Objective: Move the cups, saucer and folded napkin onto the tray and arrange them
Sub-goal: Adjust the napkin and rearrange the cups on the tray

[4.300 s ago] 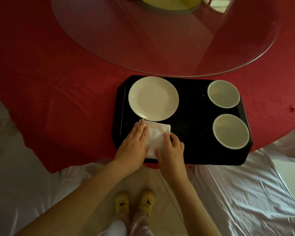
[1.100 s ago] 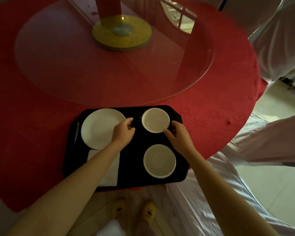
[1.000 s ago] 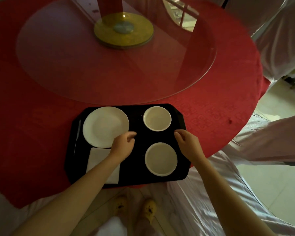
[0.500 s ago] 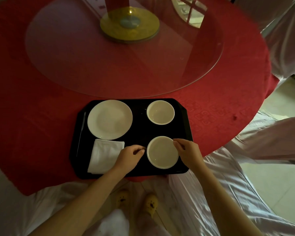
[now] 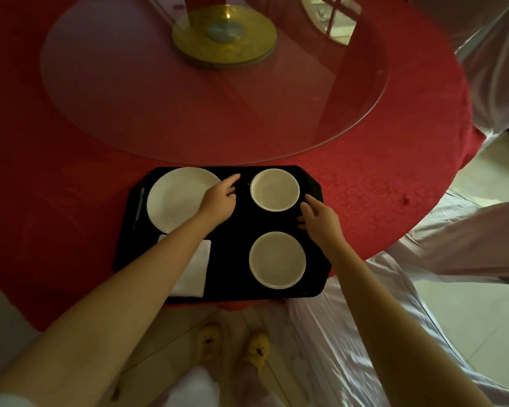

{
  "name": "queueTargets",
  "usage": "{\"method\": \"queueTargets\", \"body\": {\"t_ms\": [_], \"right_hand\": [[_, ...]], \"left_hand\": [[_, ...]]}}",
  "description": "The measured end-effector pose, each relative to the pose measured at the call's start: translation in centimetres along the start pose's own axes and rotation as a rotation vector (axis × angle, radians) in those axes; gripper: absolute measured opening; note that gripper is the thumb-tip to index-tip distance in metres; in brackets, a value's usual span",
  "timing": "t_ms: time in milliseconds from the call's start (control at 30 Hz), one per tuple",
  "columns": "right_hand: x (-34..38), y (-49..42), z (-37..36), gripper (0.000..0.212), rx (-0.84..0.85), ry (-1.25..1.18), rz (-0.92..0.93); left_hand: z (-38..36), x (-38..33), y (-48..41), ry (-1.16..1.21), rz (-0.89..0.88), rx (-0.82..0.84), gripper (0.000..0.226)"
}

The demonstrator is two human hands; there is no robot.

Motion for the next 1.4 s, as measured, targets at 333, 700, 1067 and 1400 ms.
{"method": "queueTargets", "body": {"t_ms": [333,700,1067,1400], "right_hand": [[0.5,-1.2,-1.1,0.04,-0.043,-0.142,0.026],[-0.6,0.4,-0.8,0.045,0.004,-0.104,0.01],[8.9,5.3,-6.1,0.029,-0.007,0.282,0.483],[8.2,5.5,-16.1,0.034,0.31,0.678,0.372]], "left_hand": [[-0.6,1.0,0.1,-0.024,-0.022,-0.038,0.045],[0.0,3.1,4.7,0.124,0.088,-0.127,0.044],[11.4,8.0,6.7,-0.104,0.2,-0.451,0.048],[10.7,8.8,6.6,-0.117,0.177,-0.281,0.044]]}}
Point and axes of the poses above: each hand's wrist, its own y-axis away from the middle knuckle, its own z-axis out of the back of the hand, x = y × z, the point moved 3 cm from there along -y, towards the middle knuckle, and after that the axes turned 3 degrees about y, right-handed, at the moved point
